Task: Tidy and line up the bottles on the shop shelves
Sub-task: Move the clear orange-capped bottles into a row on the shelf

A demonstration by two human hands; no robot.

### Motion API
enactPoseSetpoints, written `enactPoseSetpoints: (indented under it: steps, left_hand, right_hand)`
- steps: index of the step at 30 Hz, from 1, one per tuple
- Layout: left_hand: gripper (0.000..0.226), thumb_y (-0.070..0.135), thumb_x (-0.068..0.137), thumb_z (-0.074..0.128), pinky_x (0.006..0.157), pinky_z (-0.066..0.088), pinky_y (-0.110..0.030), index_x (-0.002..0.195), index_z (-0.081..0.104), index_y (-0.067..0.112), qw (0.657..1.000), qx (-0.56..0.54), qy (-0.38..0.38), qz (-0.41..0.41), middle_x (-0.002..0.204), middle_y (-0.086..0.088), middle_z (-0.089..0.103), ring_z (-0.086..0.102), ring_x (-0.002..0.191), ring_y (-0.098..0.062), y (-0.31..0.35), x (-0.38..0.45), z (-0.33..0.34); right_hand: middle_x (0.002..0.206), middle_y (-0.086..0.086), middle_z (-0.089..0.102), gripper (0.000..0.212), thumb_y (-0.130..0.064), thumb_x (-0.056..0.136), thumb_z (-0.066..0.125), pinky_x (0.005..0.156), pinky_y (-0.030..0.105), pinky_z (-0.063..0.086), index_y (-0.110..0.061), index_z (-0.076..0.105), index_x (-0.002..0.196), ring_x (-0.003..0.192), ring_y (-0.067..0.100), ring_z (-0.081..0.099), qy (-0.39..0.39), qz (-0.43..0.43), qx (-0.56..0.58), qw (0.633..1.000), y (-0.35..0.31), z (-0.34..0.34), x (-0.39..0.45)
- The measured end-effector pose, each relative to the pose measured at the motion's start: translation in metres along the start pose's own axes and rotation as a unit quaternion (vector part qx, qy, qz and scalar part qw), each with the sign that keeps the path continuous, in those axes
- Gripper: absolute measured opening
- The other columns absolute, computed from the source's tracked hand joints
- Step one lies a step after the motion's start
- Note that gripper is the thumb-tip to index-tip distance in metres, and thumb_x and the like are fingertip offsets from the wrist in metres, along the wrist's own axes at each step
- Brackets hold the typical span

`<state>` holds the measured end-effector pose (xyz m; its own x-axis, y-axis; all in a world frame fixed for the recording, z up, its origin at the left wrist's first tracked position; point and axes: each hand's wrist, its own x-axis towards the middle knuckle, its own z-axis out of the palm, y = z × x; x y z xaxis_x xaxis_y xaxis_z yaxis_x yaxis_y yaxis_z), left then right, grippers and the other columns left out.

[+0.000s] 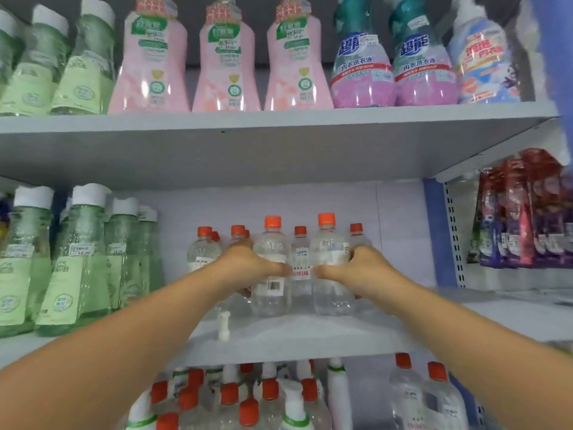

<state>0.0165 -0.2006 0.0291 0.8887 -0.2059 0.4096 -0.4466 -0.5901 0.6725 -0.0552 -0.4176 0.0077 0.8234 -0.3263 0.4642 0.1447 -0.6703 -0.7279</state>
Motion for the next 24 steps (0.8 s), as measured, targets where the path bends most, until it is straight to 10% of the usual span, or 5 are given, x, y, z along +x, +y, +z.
enactPoseSetpoints:
  steps: [3, 9, 12, 20, 24]
  left_hand:
    - [0.108, 0.064, 0.058, 0.091, 0.062, 0.063, -0.034, 0.143, 0.044, 0.018, 0.999, 0.038, -0.003, 0.023, 0.106, 0.007, 0.062, 0.069, 0.091, -0.015, -0.002, 0.02, 0.007]
    - [0.098, 0.049, 0.082, 0.084, 0.092, 0.05, -0.035, 0.159, 0.026, 0.03, 0.978, 0.14, 0.07, 0.139, 0.153, 0.001, 0.05, 0.057, 0.13, -0.027, 0.019, 0.062, -0.004]
    - [0.085, 0.048, 0.091, 0.075, 0.099, 0.049, -0.035, 0.161, 0.029, 0.03, 0.972, 0.184, 0.007, 0.147, 0.158, 0.003, 0.047, 0.054, 0.134, -0.027, 0.027, 0.075, -0.018]
    - [0.059, 0.047, 0.089, 0.075, 0.084, 0.042, -0.03, 0.137, 0.056, 0.02, 0.951, 0.254, 0.007, 0.179, 0.122, 0.004, 0.054, 0.052, 0.105, -0.019, 0.024, 0.096, -0.013]
    - [0.052, 0.052, 0.086, 0.077, 0.071, 0.043, -0.03, 0.123, 0.052, 0.024, 0.957, 0.239, 0.008, 0.163, 0.109, 0.005, 0.058, 0.056, 0.092, -0.014, 0.019, 0.106, -0.007]
  right_hand:
    - [0.101, -0.005, 0.069, 0.051, -0.057, 0.072, 0.085, 0.073, 0.034, 0.063, -0.027, 0.061, 0.106, 0.087, 0.014, 0.069, -0.029, 0.014, -0.06, 0.998, -0.002, 0.007, 0.019]
    - [0.09, -0.018, 0.055, 0.037, -0.047, 0.08, 0.084, 0.043, 0.013, 0.047, -0.047, 0.051, 0.094, 0.074, 0.001, 0.057, -0.042, -0.029, -0.113, 0.992, -0.012, 0.021, 0.042]
    - [0.113, -0.005, 0.057, 0.096, -0.061, 0.076, 0.081, 0.055, 0.027, 0.059, -0.027, 0.033, 0.151, 0.082, 0.015, 0.068, -0.065, 0.016, -0.175, 0.982, -0.018, 0.026, 0.054]
    - [0.141, 0.003, 0.052, 0.121, -0.067, 0.077, 0.076, 0.079, 0.042, 0.064, -0.017, 0.007, 0.162, 0.09, 0.021, 0.071, -0.082, -0.027, -0.217, 0.972, -0.009, 0.043, 0.083]
    - [0.124, 0.005, 0.059, 0.126, -0.074, 0.078, 0.069, 0.064, 0.032, 0.058, -0.013, -0.001, 0.162, 0.074, 0.019, 0.072, -0.081, -0.04, -0.257, 0.962, -0.005, 0.05, 0.089]
